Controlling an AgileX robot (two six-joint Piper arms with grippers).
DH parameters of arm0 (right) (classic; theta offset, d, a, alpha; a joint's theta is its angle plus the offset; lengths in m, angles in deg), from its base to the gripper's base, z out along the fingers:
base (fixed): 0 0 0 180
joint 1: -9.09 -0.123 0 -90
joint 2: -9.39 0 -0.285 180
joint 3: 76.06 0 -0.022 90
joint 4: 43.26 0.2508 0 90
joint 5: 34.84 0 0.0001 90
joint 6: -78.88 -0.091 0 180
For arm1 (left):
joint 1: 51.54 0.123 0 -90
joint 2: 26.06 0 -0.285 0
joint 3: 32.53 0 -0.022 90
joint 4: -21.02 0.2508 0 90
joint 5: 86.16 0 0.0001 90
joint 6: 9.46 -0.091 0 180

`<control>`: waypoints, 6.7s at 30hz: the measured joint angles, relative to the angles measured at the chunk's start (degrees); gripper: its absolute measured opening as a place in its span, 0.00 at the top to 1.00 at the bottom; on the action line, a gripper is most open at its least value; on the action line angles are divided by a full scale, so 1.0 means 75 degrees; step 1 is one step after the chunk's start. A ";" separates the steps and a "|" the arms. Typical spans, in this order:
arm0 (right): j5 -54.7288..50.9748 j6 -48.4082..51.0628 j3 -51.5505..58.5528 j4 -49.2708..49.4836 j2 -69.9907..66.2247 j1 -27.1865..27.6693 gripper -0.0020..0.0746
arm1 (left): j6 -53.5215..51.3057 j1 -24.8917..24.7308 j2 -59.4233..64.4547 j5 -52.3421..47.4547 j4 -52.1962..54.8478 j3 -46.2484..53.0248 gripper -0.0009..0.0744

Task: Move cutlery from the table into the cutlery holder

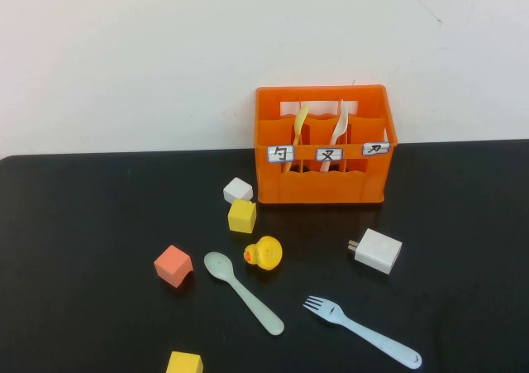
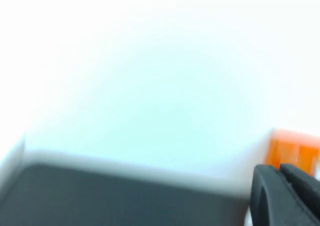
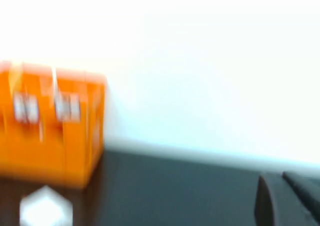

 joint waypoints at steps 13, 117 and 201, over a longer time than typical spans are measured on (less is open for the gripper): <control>0.2630 -0.0016 0.0000 -0.0078 0.0000 0.0000 0.98 | 0.0000 0.0000 -0.0013 0.3370 -0.0027 0.0000 0.99; -0.5506 0.6768 -0.2957 0.5118 -0.3747 0.0000 0.98 | 0.5172 -0.4087 1.4518 -0.4467 0.0564 -0.8834 0.43; -0.5410 0.6779 -0.2939 0.5327 -0.3747 0.0000 0.98 | 0.4537 -0.4092 1.4273 -0.6878 0.2975 -1.0061 0.98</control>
